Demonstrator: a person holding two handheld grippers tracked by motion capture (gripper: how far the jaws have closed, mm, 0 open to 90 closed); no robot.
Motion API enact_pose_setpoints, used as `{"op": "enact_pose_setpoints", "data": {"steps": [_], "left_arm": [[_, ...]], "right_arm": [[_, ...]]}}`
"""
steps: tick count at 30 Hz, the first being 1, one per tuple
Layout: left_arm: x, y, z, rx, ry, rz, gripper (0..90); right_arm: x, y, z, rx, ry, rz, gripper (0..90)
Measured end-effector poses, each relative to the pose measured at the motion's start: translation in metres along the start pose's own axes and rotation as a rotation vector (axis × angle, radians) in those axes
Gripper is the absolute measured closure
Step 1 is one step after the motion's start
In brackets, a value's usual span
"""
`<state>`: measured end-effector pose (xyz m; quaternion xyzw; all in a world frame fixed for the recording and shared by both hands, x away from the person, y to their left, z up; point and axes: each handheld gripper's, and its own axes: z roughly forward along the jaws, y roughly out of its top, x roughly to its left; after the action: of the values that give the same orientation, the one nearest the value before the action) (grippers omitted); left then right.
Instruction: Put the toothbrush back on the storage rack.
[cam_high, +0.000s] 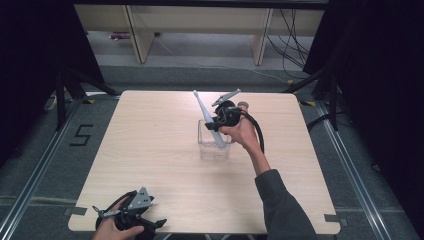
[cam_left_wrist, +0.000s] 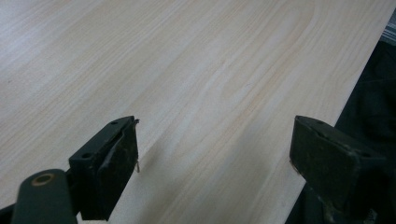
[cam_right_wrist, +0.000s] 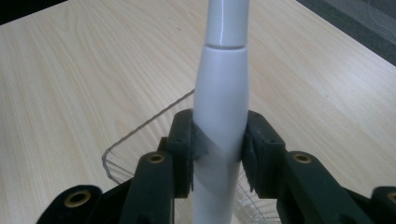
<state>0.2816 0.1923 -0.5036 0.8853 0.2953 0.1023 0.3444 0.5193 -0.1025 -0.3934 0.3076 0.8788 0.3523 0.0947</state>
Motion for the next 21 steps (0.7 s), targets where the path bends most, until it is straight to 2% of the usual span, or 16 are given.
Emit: {"op": "enact_pose_setpoints", "data": {"steps": [2, 3, 4, 5, 6, 7, 8, 11, 12, 14, 17, 19, 20, 21], "left_arm": [[0.000, 0.000, 0.000, 0.001, 0.000, 0.002, 14.8], [0.000, 0.000, 0.000, 0.000, 0.000, 0.002, 14.8], [0.000, 0.000, 0.000, 0.000, 0.001, 0.002, 14.8], [0.000, 0.000, 0.000, 0.000, 0.000, 0.002, 14.8], [0.000, 0.000, 0.000, -0.001, 0.000, 0.001, 14.8], [0.000, 0.000, 0.000, -0.001, 0.000, 0.001, 14.8], [0.000, 0.000, 0.000, -0.001, 0.000, 0.001, 14.8], [0.000, 0.000, -0.001, -0.004, -0.002, -0.002, 14.8], [0.000, 0.000, -0.001, -0.004, -0.001, -0.002, 14.8], [0.000, 0.000, -0.001, -0.003, -0.001, -0.001, 14.8], [0.000, 0.000, -0.001, -0.003, -0.001, -0.001, 14.8], [0.000, 0.000, 0.000, -0.003, -0.001, -0.002, 14.8], [0.000, 0.000, -0.001, -0.003, -0.001, -0.002, 14.8], [0.000, 0.000, -0.001, -0.004, -0.001, -0.002, 14.8]], "right_arm": [[0.000, 0.000, 0.003, 0.007, 0.002, -0.014, 66.8], [0.001, -0.001, 0.002, 0.020, -0.004, 0.010, 66.9], [-0.001, -0.001, 0.004, 0.012, 0.003, -0.023, 66.8], [-0.001, -0.002, 0.006, 0.006, -0.001, -0.014, 66.9], [0.001, -0.002, 0.005, 0.036, -0.004, 0.012, 66.8], [-0.001, -0.002, 0.007, 0.034, 0.000, -0.003, 66.8], [-0.002, -0.003, 0.009, 0.007, 0.006, -0.025, 66.9], [0.000, -0.003, 0.010, 0.053, -0.010, 0.002, 66.8], [-0.002, -0.004, 0.014, 0.026, 0.006, -0.030, 66.8], [-0.003, -0.005, 0.016, 0.023, 0.003, -0.040, 66.8], [-0.003, -0.008, 0.018, 0.052, -0.003, -0.020, 66.8], [-0.006, -0.009, 0.020, 0.054, 0.000, -0.045, 66.8], [-0.004, -0.010, 0.022, 0.059, -0.002, -0.002, 66.8], [-0.004, -0.010, 0.021, 0.078, -0.002, 0.002, 66.8]]}}
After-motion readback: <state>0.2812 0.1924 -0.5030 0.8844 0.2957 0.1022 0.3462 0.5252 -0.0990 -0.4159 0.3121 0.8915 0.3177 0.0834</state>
